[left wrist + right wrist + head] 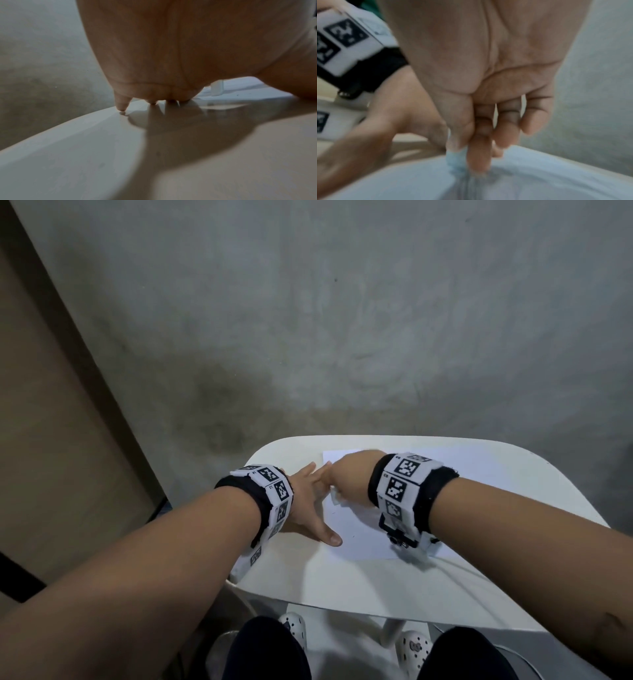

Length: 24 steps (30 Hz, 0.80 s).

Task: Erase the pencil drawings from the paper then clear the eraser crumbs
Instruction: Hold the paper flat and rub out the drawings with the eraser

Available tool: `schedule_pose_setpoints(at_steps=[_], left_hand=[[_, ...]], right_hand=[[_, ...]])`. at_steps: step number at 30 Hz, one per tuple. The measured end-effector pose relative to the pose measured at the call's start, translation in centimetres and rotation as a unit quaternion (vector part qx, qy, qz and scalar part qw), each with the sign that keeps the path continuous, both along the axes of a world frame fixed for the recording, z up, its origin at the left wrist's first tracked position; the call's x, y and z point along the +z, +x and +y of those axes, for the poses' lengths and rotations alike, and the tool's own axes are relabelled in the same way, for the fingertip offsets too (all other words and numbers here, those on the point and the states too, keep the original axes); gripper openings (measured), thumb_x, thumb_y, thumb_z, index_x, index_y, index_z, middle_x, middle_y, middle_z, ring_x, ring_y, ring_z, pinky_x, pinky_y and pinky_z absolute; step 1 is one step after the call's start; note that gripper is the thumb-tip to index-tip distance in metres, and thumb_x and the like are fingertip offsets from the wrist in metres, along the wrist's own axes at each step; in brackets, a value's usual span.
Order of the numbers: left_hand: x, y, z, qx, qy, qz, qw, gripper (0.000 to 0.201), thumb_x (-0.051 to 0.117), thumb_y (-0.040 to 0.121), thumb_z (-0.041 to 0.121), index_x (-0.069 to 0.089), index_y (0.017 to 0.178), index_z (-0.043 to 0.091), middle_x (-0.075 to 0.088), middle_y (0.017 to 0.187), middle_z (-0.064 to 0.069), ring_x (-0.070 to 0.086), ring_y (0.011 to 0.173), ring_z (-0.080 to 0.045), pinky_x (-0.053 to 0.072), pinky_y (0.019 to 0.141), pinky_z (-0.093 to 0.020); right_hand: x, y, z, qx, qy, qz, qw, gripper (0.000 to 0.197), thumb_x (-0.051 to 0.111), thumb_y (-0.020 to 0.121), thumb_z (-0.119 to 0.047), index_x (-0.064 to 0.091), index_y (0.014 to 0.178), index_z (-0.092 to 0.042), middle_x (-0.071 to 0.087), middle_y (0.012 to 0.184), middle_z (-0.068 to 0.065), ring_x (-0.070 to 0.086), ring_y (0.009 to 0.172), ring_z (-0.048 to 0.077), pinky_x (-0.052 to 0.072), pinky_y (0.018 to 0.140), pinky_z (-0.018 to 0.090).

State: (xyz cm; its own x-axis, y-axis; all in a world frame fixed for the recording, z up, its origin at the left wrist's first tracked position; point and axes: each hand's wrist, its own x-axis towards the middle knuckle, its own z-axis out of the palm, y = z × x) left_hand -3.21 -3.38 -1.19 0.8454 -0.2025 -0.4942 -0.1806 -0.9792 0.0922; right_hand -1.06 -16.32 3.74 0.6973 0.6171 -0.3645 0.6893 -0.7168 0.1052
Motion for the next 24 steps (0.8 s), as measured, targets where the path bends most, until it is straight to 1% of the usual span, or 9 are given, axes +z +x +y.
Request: schedule_pose_setpoints(at_steps=[3,5,7,9,12,15,19,22,24], left_hand=[[0.0,0.0,0.0,-0.009,0.017,-0.002,1.0,0.126,0.068,0.071,0.073,-0.018,0.154,0.033,-0.022,0.163,0.007,-0.02,0.15,-0.023,0.002,0.116,-0.06],[0.1,0.0,-0.2,-0.008,0.033,0.005,0.999,0.129,0.065,0.072,0.075,-0.022,0.153,0.028,-0.027,0.161,0.008,-0.021,0.149,-0.021,0.001,0.116,-0.06],[0.3,0.0,-0.1,-0.011,0.034,0.015,0.999,0.129,0.063,0.07,0.079,-0.023,0.152,0.029,-0.029,0.159,0.011,-0.022,0.149,-0.019,-0.001,0.118,-0.061],[0.7,-0.4,0.0,-0.018,0.043,0.022,0.999,0.128,0.062,0.07,0.079,-0.024,0.152,0.031,-0.03,0.158,0.012,-0.023,0.148,-0.018,-0.003,0.118,-0.059],[1.1,-1.6,0.1,-0.029,0.051,0.025,0.998,0.128,0.062,0.07,0.079,-0.023,0.152,0.031,-0.029,0.158,0.014,-0.022,0.148,-0.014,-0.008,0.119,-0.053],[0.9,-2.6,0.7,-0.019,0.028,0.023,0.999,0.127,0.058,0.067,0.085,-0.02,0.153,0.033,-0.028,0.159,0.016,-0.023,0.147,-0.009,-0.01,0.12,-0.048],[0.7,-3.0,1.2,-0.004,0.002,0.006,1.0,0.124,0.048,0.062,0.092,-0.012,0.155,0.035,-0.025,0.159,0.016,-0.023,0.146,-0.005,-0.011,0.12,-0.045],[1.2,-1.8,1.2,0.022,-0.001,-0.025,0.999,0.121,0.05,0.067,0.087,-0.011,0.156,0.031,-0.022,0.161,0.014,-0.02,0.148,-0.006,-0.008,0.121,-0.045],[1.5,-0.4,1.1,0.031,0.014,-0.032,0.999,0.12,0.052,0.071,0.084,-0.014,0.155,0.029,-0.02,0.162,0.012,-0.017,0.149,-0.01,-0.007,0.121,-0.046]], right_hand=[[-0.2,0.0,-0.5,-0.005,-0.04,0.063,0.997,0.037,0.055,0.092,-0.018,0.036,0.062,-0.028,0.043,0.066,-0.007,0.045,0.062,0.015,0.033,0.054,0.018],[0.7,0.2,-1.4,-0.029,-0.048,0.1,0.993,0.021,0.054,0.09,-0.015,0.049,0.069,-0.018,0.061,0.075,0.0,0.051,0.063,0.015,0.043,0.063,0.023],[1.3,1.5,-2.8,-0.088,0.081,0.096,0.988,0.018,0.052,0.087,-0.011,0.049,0.072,-0.021,0.065,0.079,0.001,0.055,0.069,0.019,0.049,0.071,0.03],[1.3,3.3,-4.4,-0.163,0.209,0.084,0.961,0.019,0.053,0.088,-0.013,0.049,0.072,-0.022,0.064,0.071,-0.002,0.055,0.063,0.019,0.045,0.063,0.027],[1.3,4.8,-5.6,-0.238,0.273,0.121,0.924,0.011,0.054,0.09,-0.015,0.055,0.079,-0.017,0.063,0.071,-0.001,0.056,0.064,0.018,0.045,0.06,0.026],[1.1,5.4,-5.4,-0.249,0.267,0.128,0.922,0.014,0.05,0.092,-0.012,0.061,0.096,-0.005,0.066,0.083,0.008,0.058,0.072,0.023,0.047,0.062,0.029],[0.5,5.3,-3.7,-0.211,0.2,0.108,0.951,0.016,0.045,0.091,-0.003,0.06,0.096,-0.002,0.071,0.097,0.02,0.056,0.074,0.023,0.042,0.056,0.026],[0.5,5.2,-2.5,-0.149,0.1,0.045,0.983,0.028,0.045,0.09,-0.003,0.059,0.114,0.003,0.067,0.114,0.019,0.054,0.083,0.024,0.037,0.056,0.026],[0.2,5.2,-1.9,-0.121,0.061,0.025,0.99,0.031,0.046,0.09,-0.006,0.055,0.119,0.0,0.063,0.119,0.016,0.057,0.092,0.028,0.038,0.066,0.025]])
